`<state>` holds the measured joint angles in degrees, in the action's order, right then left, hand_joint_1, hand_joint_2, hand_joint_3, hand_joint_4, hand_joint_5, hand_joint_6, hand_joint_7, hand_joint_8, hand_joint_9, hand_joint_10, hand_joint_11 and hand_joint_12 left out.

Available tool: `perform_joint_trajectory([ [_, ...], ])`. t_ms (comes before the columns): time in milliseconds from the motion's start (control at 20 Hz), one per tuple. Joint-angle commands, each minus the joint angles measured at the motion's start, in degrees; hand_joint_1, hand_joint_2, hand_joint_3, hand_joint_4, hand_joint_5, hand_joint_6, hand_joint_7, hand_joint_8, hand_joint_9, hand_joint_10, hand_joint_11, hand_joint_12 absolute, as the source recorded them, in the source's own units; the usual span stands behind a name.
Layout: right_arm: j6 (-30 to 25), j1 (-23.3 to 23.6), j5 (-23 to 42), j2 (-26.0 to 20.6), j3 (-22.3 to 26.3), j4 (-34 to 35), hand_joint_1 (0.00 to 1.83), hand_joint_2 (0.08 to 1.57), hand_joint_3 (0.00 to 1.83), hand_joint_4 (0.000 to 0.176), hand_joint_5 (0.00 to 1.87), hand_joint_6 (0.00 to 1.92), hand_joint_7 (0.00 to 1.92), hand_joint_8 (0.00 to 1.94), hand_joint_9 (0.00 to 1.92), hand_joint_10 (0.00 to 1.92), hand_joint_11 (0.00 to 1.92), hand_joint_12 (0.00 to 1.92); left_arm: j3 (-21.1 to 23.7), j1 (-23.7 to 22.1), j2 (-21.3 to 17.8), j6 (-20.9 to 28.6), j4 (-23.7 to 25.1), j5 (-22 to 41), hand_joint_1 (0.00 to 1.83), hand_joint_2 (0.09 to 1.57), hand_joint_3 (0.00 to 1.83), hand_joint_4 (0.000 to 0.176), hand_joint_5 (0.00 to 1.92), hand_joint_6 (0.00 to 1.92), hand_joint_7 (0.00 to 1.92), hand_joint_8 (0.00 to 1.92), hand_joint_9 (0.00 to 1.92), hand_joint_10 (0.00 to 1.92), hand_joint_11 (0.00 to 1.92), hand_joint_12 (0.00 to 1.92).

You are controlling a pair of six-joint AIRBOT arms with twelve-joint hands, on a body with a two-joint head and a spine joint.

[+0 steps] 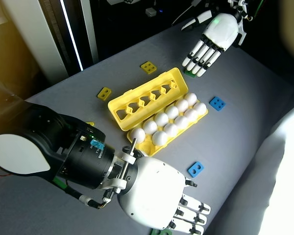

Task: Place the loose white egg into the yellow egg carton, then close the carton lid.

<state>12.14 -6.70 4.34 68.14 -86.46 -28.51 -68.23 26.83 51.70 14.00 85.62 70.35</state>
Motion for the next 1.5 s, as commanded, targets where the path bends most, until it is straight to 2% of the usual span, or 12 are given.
perform_joint_trajectory([
  [0,-0.2,0.2,5.2,-0.7,-0.5,0.6,1.02,0.95,0.0,0.176,0.58,0.0,0.0,0.0,0.0,0.0,0.0,0.0,-0.5,0.2,-0.5,0.2,-2.9,3.3,0.0,1.11,0.0,0.0,0.27,0.0,0.25,0.0,0.19,0.0,0.0,0.31],
  [300,-0.1,-1.9,5.8,0.7,-1.6,0.6,1.03,0.94,0.0,0.176,0.57,0.01,0.0,0.0,0.0,0.0,0.0,0.0,0.2,0.8,-0.3,-0.6,-1.8,3.6,0.0,1.12,0.0,0.0,0.25,0.0,0.23,0.0,0.17,0.0,0.0,0.26],
  [350,0.0,-2.2,5.8,0.9,-1.7,0.6,1.04,0.95,0.0,0.176,0.58,0.01,0.0,0.0,0.0,0.0,0.0,0.0,0.2,0.9,-0.3,-0.7,-1.7,3.6,0.0,1.12,0.0,0.0,0.27,0.0,0.26,0.01,0.19,0.01,0.0,0.32],
  [400,0.1,-2.4,5.9,1.0,-1.8,0.6,1.03,0.95,0.0,0.176,0.57,0.01,0.0,0.0,0.0,0.0,0.0,0.0,0.2,0.9,-0.3,-0.7,-1.6,3.6,0.0,1.12,0.0,0.0,0.25,0.0,0.24,0.0,0.17,0.0,0.0,0.28],
  [600,1.4,-2.9,6.7,1.4,-2.0,0.6,0.99,0.95,0.0,0.176,0.55,0.0,0.0,0.0,0.0,0.0,0.0,0.0,0.3,0.6,-0.2,-0.9,-1.6,3.7,0.0,1.12,0.0,0.0,0.28,0.01,0.27,0.01,0.2,0.01,0.0,0.36],
  [1050,1.4,-4.2,8.6,2.6,-3.2,0.6,0.95,0.94,0.0,0.176,0.55,0.0,0.0,0.0,0.0,0.0,0.0,0.0,0.8,0.6,-0.2,-0.9,-1.6,3.7,0.0,1.11,0.0,0.0,0.28,0.01,0.27,0.01,0.21,0.0,0.0,0.38],
  [1450,1.4,-4.9,9.9,2.8,-3.5,0.6,0.97,0.93,0.0,0.176,0.59,0.01,0.0,0.0,0.0,0.0,0.0,0.0,0.7,0.6,-0.1,-0.9,-1.5,3.7,0.0,1.13,0.0,0.0,0.26,0.0,0.24,0.0,0.16,0.0,0.0,0.24],
])
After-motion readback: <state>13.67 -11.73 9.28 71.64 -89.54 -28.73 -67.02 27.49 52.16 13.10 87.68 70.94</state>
